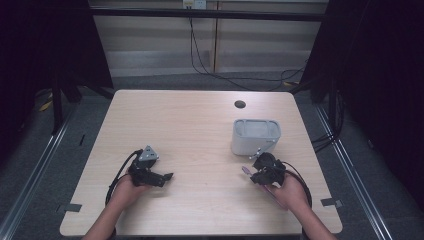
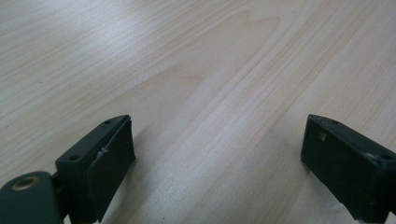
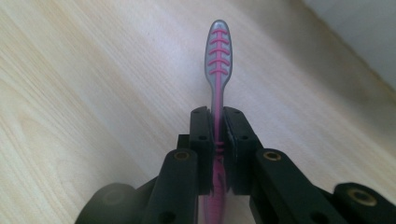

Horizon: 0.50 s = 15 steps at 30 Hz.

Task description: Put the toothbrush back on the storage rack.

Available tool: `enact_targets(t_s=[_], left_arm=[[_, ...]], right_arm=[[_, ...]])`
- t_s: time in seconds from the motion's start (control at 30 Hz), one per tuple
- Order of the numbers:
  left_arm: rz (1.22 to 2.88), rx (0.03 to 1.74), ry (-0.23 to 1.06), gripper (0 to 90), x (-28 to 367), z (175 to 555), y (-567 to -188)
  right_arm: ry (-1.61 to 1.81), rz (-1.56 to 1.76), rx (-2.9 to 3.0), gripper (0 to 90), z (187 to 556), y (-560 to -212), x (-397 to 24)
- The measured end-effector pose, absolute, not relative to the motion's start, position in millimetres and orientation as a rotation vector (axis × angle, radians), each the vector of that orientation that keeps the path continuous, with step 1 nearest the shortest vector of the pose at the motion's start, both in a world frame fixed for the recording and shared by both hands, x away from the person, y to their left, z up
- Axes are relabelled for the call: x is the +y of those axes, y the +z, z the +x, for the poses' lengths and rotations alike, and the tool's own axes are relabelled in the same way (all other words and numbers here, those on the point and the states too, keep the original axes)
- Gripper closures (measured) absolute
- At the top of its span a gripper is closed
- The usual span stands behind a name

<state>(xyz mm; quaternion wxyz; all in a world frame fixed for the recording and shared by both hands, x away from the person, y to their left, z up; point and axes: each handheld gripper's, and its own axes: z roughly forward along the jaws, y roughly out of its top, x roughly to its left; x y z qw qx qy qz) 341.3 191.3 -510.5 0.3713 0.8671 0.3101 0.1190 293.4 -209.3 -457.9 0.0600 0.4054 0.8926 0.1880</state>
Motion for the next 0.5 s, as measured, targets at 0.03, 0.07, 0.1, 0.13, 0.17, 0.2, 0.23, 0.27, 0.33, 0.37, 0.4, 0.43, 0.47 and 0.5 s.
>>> enact_targets(t_s=[0.03, 0.07, 0.1, 0.13, 0.17, 0.2, 0.23, 0.27, 0.33, 0.37, 0.4, 0.43, 0.47, 0.5], left_arm=[[2.223, 0.795, 0.305, 9.2, 191, 341, -510], [2.223, 0.795, 0.305, 9.1, 191, 341, -511], [2.225, 0.793, 0.305, 9.1, 192, 341, -510], [2.224, 0.793, 0.304, 9.2, 192, 341, -510], [2.224, 0.793, 0.304, 9.1, 192, 341, -510], [2.225, 0.793, 0.304, 9.1, 192, 341, -510], [2.225, 0.792, 0.304, 9.1, 192, 341, -510], [2.224, 0.793, 0.304, 9.2, 192, 341, -511], [2.226, 0.791, 0.305, 9.2, 192, 341, -510], [2.226, 0.791, 0.305, 9.1, 192, 341, -510], [2.224, 0.793, 0.304, 9.1, 192, 341, -510], [2.224, 0.793, 0.304, 9.2, 192, 341, -510], [2.224, 0.793, 0.304, 9.2, 192, 341, -510], [2.224, 0.793, 0.304, 9.1, 192, 341, -510]], right_arm=[[0.569, 1.227, 2.702, 83.4, 293, -458, -209], [0.593, 1.238, 2.686, 83.5, 294, -452, -212], [0.612, 1.241, 2.674, 83.5, 294, -449, -214], [0.634, 1.239, 2.667, 83.5, 294, -446, -215], [0.641, 1.238, 2.662, 83.5, 293, -443, -216], [0.660, 1.244, 2.648, 83.6, 293, -441, -217], [0.680, 1.234, 2.639, 83.6, 293, -438, -218], [0.690, 1.238, 2.628, 83.6, 293, -436, -219], [0.714, 1.237, 2.614, 83.6, 292, -432, -220], [0.717, 1.224, 2.610, 83.6, 292, -431, -220], [0.719, 1.228, 2.606, 83.6, 292, -430, -220], [0.719, 1.228, 2.606, 83.6, 292, -430, -220], [0.738, 1.224, 2.602, 83.7, 292, -428, -220], [0.747, 1.228, 2.594, 83.7, 292, -426, -219]])
